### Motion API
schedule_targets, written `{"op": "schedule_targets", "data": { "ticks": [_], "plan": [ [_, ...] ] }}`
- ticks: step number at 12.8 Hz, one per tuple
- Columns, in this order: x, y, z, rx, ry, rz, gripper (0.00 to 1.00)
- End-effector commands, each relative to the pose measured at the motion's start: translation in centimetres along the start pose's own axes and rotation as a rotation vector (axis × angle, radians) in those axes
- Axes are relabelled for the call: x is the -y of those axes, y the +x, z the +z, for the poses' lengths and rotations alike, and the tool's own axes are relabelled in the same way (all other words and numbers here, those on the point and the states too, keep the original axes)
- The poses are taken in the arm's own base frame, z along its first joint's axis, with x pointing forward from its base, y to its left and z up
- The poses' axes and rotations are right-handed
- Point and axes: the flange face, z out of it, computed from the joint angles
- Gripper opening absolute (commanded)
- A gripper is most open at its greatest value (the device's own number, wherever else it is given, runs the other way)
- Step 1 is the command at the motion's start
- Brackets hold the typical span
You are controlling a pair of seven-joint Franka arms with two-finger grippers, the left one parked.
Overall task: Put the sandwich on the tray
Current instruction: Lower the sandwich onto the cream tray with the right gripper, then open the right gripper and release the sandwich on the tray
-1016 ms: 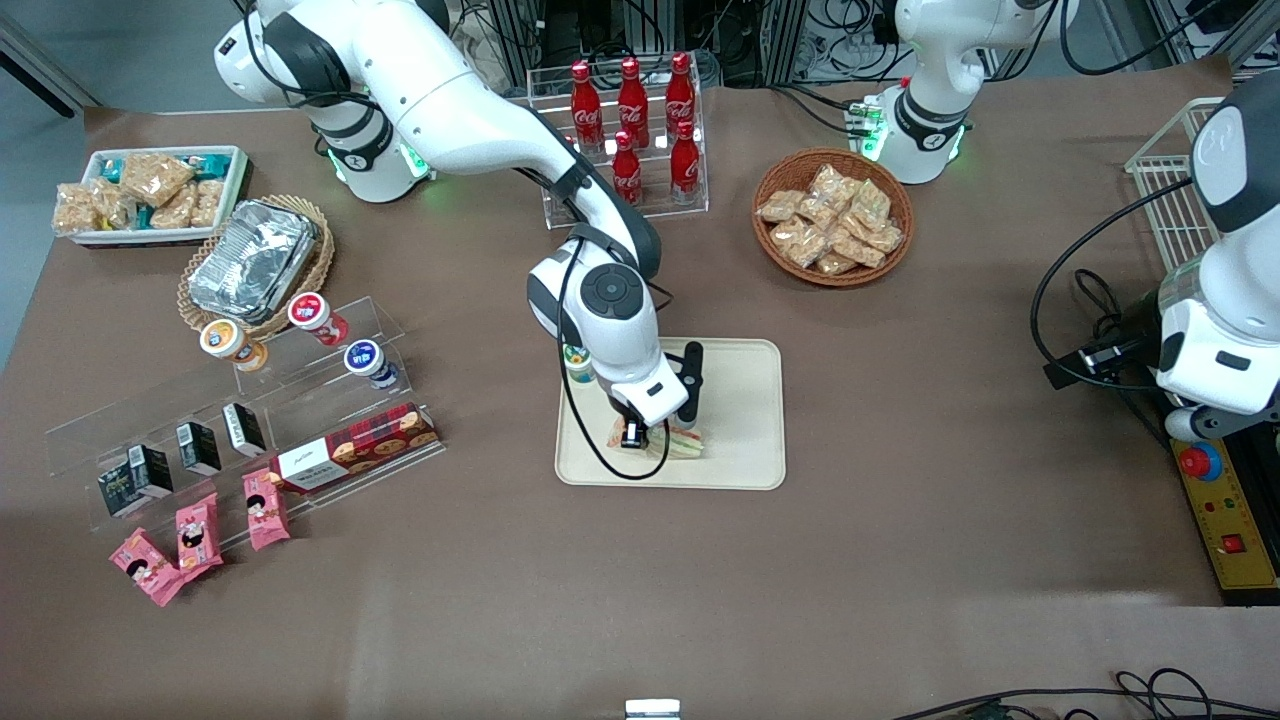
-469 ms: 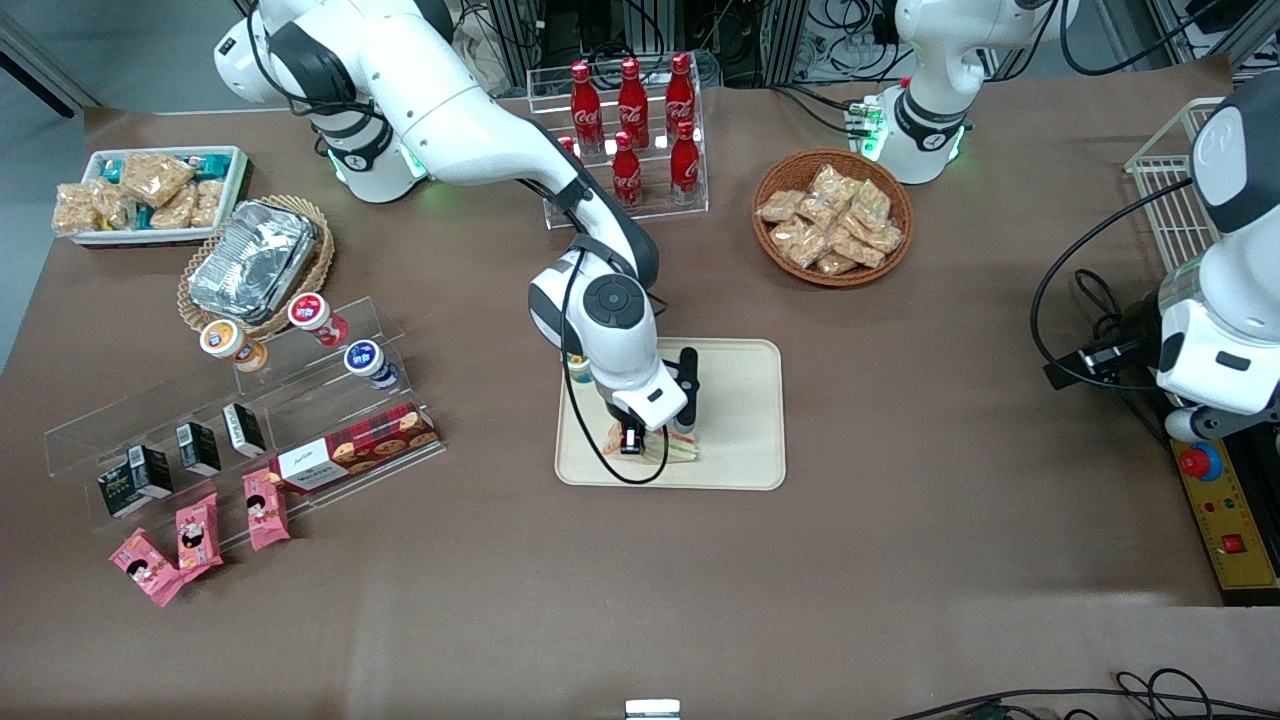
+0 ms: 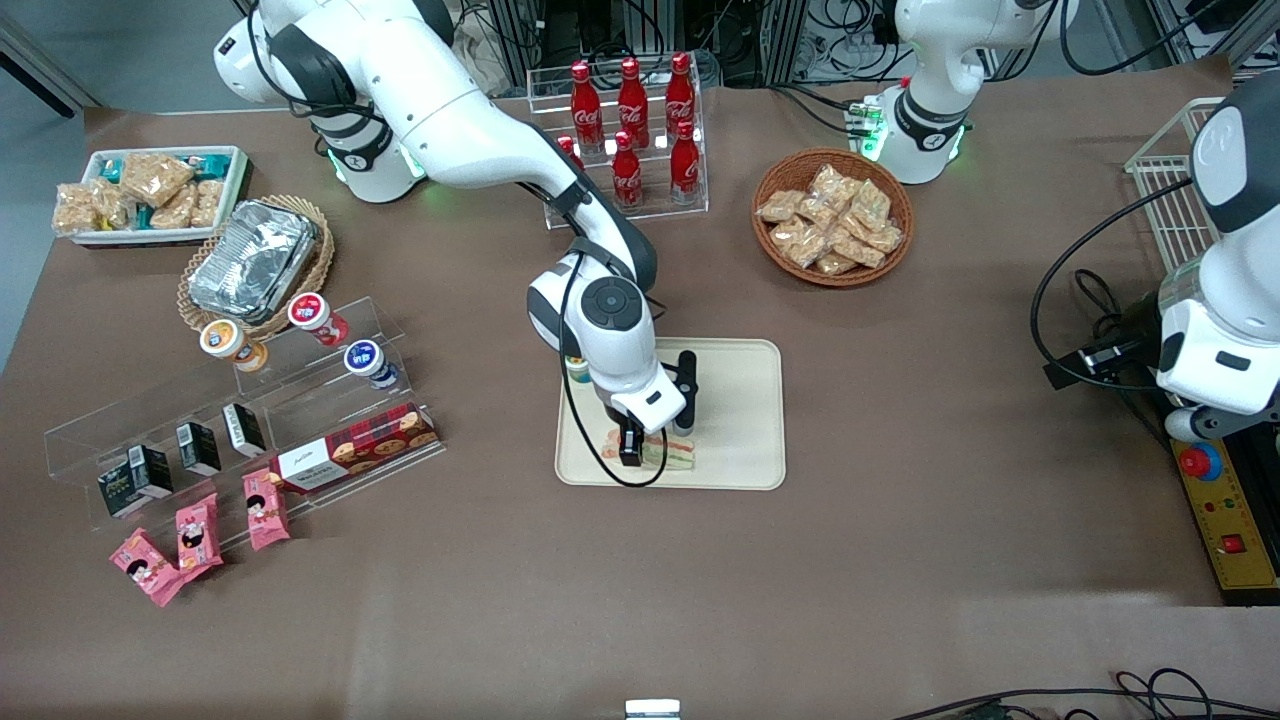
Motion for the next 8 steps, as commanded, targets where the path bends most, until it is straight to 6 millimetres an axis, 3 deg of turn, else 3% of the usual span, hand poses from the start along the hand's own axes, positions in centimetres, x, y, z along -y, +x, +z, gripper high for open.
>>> {"op": "schedule_targets", "data": {
  "ticks": [1,3,8],
  "plan": [
    [-0.6,0.4,0.2,-0.011,-0.022,-0.016,0.96],
    [-0.7,0.6,-0.5,-0.022,-0.021,0.002,0.97],
    [-1.2,1.0,-6.5,-0.054,0.009,0.117,0.97]
  ]
}}
